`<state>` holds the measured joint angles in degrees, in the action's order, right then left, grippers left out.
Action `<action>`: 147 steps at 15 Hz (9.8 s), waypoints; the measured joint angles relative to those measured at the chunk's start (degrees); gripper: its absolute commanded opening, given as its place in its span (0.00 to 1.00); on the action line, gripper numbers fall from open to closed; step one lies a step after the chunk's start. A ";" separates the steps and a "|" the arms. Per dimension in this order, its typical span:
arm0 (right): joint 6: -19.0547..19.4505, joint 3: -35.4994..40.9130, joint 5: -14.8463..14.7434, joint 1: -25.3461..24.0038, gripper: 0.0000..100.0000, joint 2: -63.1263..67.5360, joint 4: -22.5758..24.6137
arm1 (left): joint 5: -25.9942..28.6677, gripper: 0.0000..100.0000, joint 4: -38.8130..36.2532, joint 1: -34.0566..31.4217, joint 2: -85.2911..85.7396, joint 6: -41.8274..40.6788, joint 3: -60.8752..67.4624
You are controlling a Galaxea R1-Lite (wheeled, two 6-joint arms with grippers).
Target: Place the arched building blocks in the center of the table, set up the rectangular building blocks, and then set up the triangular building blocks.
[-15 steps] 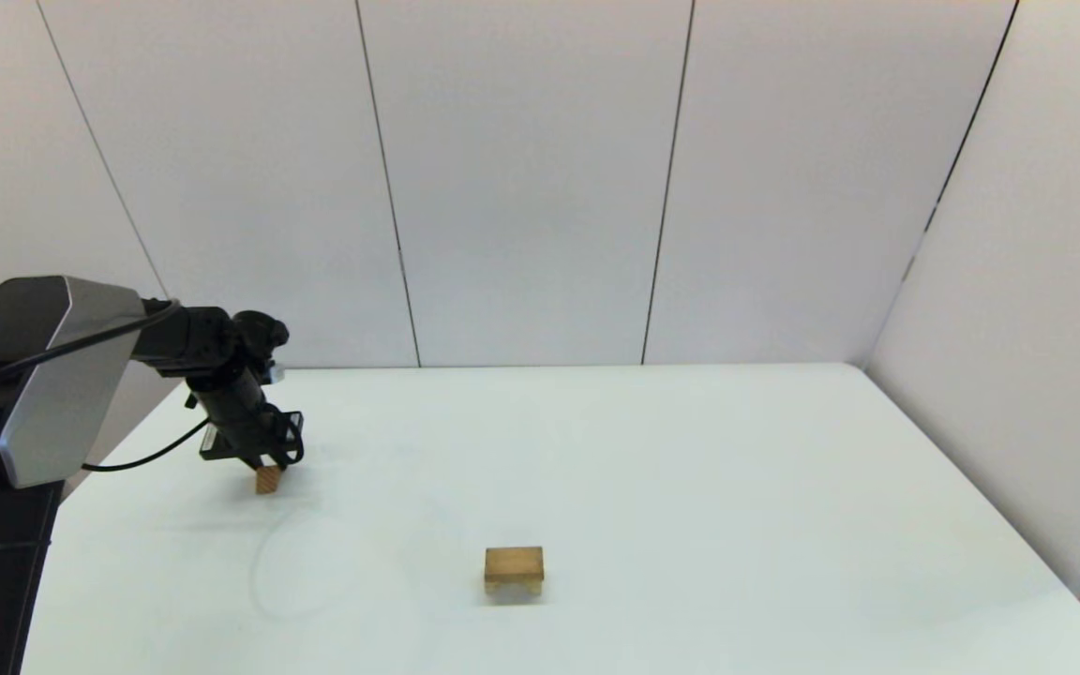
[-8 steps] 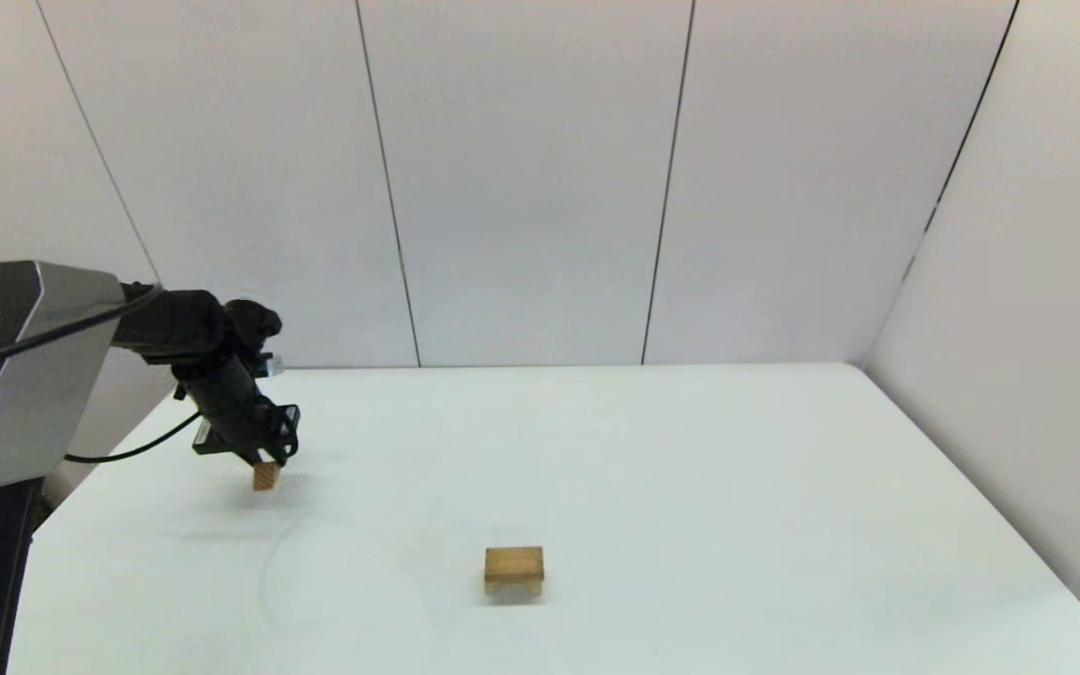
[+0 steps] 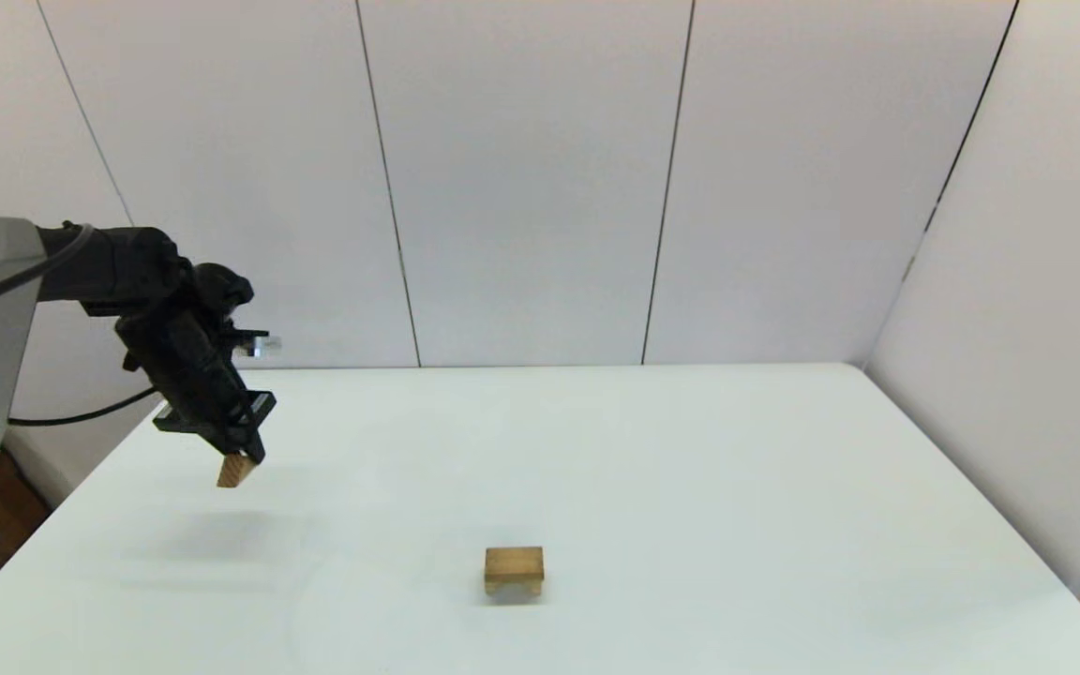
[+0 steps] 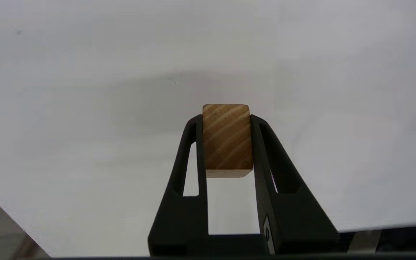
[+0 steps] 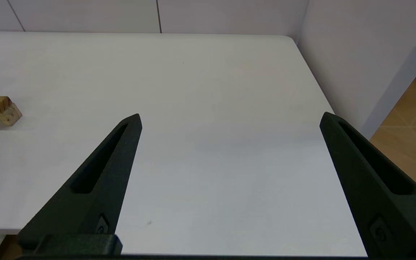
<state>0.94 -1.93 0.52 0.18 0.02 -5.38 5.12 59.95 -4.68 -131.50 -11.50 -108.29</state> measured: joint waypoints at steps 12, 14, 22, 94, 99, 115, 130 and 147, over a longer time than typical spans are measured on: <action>-0.01 0.00 -0.01 0.00 1.00 0.00 -0.02 | 8.28 0.00 4.57 13.36 1.21 -32.11 -4.41; 0.00 0.00 -0.01 0.00 1.00 0.00 0.00 | 8.28 0.00 4.11 16.88 1.16 -33.10 -4.61; 0.00 0.00 -0.01 0.00 1.00 0.00 0.00 | 10.42 0.00 -2.02 33.60 -1.24 -34.84 -4.83; 0.02 0.00 -0.01 0.00 1.00 0.00 0.01 | 7.55 0.00 -4.34 42.14 -6.68 -33.40 -1.69; 0.02 0.00 -0.01 0.00 1.00 0.00 -0.02 | 7.50 0.00 -4.36 41.95 -6.49 -33.57 -1.35; 0.00 0.00 -0.01 0.00 1.00 0.00 0.00 | 6.84 0.00 -4.69 41.86 -6.79 -33.40 -1.33; 0.00 0.00 -0.01 0.00 1.00 0.00 0.01 | 6.81 1.00 -5.30 40.68 -6.05 -32.57 -1.99; 0.02 0.00 -0.01 0.00 1.00 0.00 0.00 | 0.57 1.00 -5.11 25.45 29.84 -8.35 25.43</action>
<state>0.96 -1.93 0.51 0.18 0.02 -5.38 5.69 54.85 20.77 -101.66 -19.85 -82.86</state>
